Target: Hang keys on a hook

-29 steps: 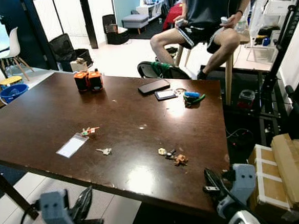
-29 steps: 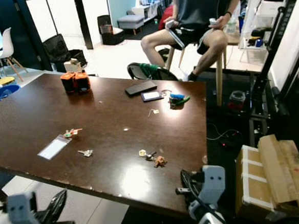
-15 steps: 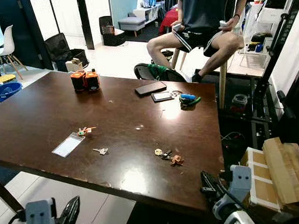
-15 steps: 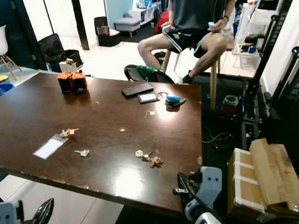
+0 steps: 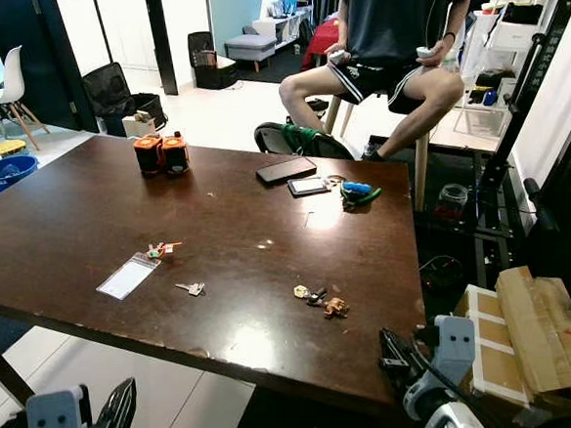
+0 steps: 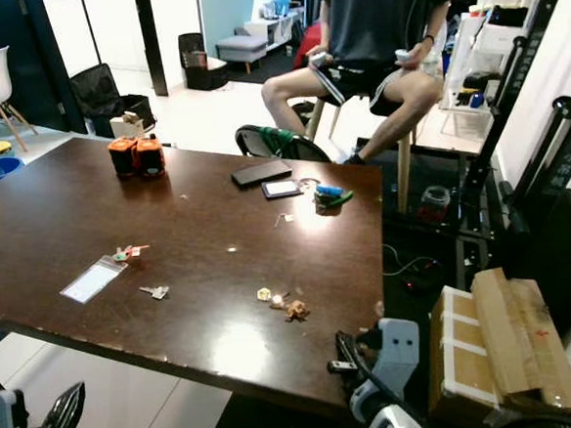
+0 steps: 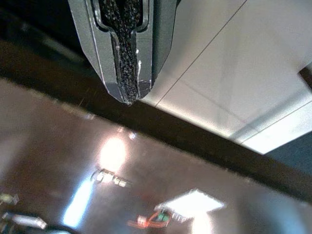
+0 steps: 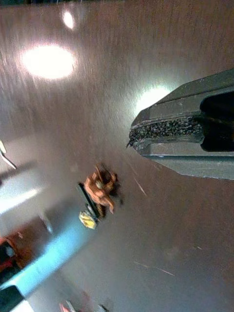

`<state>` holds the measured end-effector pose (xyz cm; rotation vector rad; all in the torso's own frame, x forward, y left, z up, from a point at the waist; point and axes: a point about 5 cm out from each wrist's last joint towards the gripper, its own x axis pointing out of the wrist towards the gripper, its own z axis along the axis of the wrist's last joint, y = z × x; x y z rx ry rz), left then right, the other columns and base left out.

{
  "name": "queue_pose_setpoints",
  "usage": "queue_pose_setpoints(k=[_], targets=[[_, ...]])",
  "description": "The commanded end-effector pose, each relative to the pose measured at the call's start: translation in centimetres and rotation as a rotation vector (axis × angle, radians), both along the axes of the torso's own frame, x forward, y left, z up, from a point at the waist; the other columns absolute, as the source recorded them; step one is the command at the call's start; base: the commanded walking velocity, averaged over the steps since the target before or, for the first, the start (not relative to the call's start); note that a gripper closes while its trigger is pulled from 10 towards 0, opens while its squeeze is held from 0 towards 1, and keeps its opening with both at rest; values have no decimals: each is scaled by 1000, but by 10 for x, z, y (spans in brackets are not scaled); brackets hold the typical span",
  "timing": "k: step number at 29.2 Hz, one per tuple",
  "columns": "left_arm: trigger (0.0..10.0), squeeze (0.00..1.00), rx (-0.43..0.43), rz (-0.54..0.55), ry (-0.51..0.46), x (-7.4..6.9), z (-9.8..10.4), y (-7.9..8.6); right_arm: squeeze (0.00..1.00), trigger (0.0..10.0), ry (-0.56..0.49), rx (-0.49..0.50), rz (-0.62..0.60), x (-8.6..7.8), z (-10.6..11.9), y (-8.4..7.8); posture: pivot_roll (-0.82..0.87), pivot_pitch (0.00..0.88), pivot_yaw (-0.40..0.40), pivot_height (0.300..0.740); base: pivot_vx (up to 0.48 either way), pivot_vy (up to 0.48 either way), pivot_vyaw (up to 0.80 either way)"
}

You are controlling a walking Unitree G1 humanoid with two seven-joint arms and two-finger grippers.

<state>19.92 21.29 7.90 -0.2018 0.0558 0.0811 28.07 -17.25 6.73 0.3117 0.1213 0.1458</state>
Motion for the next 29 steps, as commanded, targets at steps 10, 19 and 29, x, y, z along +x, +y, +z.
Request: queue_pose_setpoints(k=[10,19,29], targets=[[10000,0,156,-94,-254,21,47,-27,0,10000,-2,-91,123,-24,-14,12,-60,7,136,740,0,0,0],[10000,0,196,-50,-330,29,81,-34,0,10000,-279,-42,108,-3,50,32,-53,6,121,740,0,0,0],[10000,0,151,-84,-394,33,101,-53,0,10000,-348,1,91,0,71,36,-48,9,123,740,0,0,0]])
